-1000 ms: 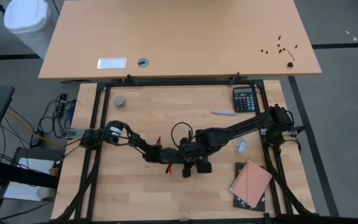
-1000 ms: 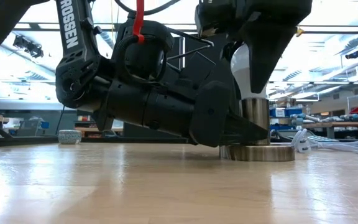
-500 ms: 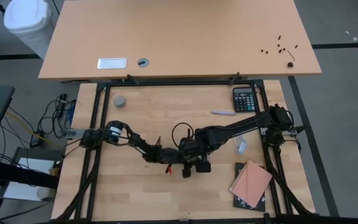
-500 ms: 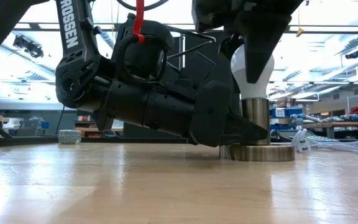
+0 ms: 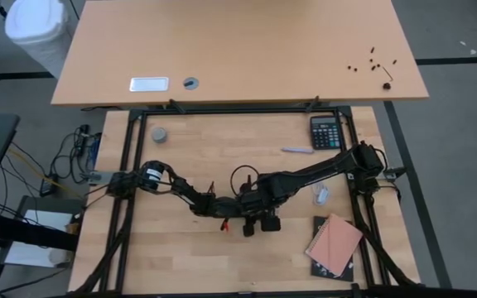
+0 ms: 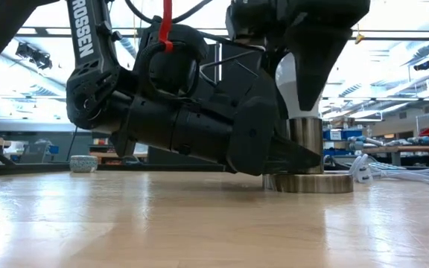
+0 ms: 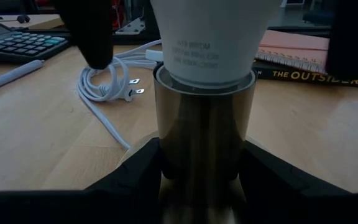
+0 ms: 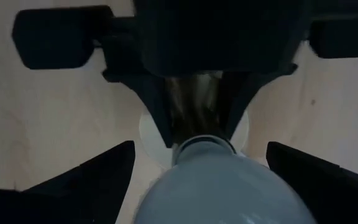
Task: Screw lightbulb
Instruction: Insert the lightbulb into the bronze lamp socket
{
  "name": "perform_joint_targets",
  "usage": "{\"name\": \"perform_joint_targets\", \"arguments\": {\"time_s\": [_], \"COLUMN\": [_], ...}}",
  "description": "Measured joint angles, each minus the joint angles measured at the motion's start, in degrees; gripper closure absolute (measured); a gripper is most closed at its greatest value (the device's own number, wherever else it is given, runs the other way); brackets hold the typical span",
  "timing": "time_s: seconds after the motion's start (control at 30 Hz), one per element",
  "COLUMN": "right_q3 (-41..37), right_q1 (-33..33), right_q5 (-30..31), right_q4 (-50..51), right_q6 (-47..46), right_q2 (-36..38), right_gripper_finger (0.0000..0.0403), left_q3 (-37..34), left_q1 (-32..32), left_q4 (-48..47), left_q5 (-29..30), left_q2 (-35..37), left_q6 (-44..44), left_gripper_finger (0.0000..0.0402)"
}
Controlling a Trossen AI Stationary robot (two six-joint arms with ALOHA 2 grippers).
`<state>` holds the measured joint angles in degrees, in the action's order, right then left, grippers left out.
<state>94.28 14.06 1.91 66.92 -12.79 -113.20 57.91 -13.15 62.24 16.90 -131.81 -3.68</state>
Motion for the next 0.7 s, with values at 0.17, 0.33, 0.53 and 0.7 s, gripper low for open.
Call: {"name": "perform_joint_targets", "arguments": {"time_s": [0.17, 0.33, 0.53, 0.7], "right_q3": [0.2, 0.2, 0.2, 0.2], "right_q1": [0.1, 0.1, 0.1, -0.2], "right_q5": [1.3, 1.3, 1.0, 0.1], "right_q4": [0.3, 0.7, 1.3, 2.2], "right_q6": [0.8, 1.3, 1.4, -0.8], "right_q2": [-0.1, -0.1, -0.1, -0.1], "right_gripper_finger": [0.003, 0.0053, 0.0111, 0.0147], "left_q3": [0.0, 0.0, 0.0, 0.0], "left_q1": [0.0, 0.0, 0.0, 0.0], "left_q4": [0.2, 0.0, -0.1, -0.1], "left_q5": [0.0, 0.0, 0.0, -0.1], "left_q2": [0.0, 0.0, 0.0, 0.0], "left_q6": [0.0, -0.1, -0.1, 0.0], "left_gripper_finger": [0.0208, 0.0208, 0.0208, 0.0208]}}
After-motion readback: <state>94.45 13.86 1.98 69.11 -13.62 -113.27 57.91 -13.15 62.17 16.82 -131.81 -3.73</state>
